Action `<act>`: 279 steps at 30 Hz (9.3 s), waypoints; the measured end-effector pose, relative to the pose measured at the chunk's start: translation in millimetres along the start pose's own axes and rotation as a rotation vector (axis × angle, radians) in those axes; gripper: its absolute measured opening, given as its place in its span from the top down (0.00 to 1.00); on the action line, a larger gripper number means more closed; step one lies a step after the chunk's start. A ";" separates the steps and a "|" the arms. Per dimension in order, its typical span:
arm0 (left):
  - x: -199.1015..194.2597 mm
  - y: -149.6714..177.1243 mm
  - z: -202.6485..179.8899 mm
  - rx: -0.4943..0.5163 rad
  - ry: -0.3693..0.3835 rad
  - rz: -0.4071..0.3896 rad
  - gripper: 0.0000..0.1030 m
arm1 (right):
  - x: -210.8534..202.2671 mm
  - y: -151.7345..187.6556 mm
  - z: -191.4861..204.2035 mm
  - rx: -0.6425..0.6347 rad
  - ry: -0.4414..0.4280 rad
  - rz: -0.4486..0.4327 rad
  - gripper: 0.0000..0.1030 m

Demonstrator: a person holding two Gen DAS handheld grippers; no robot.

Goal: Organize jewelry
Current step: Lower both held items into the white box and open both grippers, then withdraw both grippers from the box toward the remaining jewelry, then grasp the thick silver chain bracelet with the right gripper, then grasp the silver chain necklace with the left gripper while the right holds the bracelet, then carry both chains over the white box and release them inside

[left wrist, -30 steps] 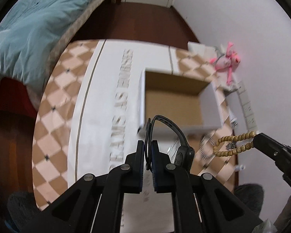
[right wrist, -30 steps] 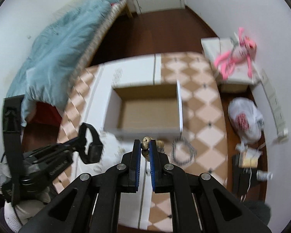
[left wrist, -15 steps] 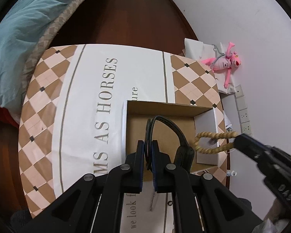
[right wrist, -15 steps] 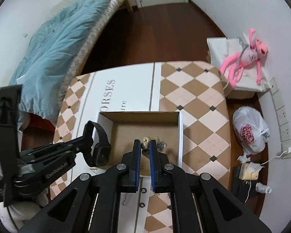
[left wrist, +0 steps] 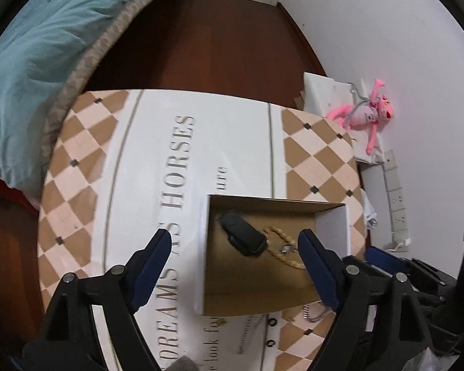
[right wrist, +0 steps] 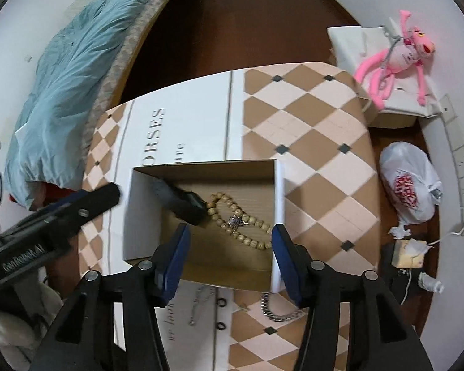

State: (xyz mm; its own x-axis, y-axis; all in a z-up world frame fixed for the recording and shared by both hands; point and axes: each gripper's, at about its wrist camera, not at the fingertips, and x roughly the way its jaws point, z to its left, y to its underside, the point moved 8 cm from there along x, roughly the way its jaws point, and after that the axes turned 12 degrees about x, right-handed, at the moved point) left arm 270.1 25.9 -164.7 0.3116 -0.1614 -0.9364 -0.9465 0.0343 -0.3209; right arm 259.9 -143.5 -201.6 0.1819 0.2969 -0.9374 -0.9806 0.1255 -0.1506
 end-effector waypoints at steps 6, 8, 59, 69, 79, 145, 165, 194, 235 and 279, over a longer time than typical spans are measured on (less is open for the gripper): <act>3.5 21.6 11.6 0.057 -0.148 -0.007 0.04 | 5.4 14.0 -14.3 -0.047 0.154 -0.056 0.10; 8.1 31.1 14.3 0.066 -0.177 -0.008 0.04 | 11.3 21.0 -17.0 -0.062 0.197 -0.062 0.09; -23.0 131.3 14.7 0.029 -0.298 -0.092 0.04 | -18.5 105.9 -87.0 0.178 0.169 -0.181 0.12; 35.4 159.4 24.0 0.017 -0.260 0.001 0.05 | 46.7 92.0 -118.1 0.162 0.257 -0.166 0.39; 49.6 164.3 3.9 0.074 -0.194 -0.006 0.05 | 49.0 106.7 -91.0 0.046 0.250 -0.171 0.95; 23.3 145.0 -35.3 0.128 -0.016 -0.048 0.26 | -52.7 106.7 -27.8 0.011 -0.079 -0.225 0.96; 50.5 164.9 -79.2 0.211 0.031 -0.051 1.00 | -11.3 142.7 -85.9 0.178 -0.045 -0.162 0.96; 80.1 139.0 -73.2 0.213 -0.038 -0.007 0.23 | 9.3 130.3 -89.8 0.203 -0.036 -0.150 0.96; 76.7 156.6 -92.6 0.380 -0.063 -0.024 0.47 | 5.5 134.6 -108.1 0.231 -0.045 -0.146 0.96; -29.6 6.5 -46.9 0.209 0.140 -0.226 0.99 | -54.0 -19.2 25.3 -0.060 -0.061 -0.205 0.96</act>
State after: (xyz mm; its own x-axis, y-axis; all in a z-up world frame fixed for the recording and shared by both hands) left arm 250.7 -15.4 -132.4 0.4834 -0.3216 -0.8142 -0.8124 0.1816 -0.5541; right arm 270.8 -138.1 -140.2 0.3804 0.3280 -0.8647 -0.9248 0.1332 -0.3563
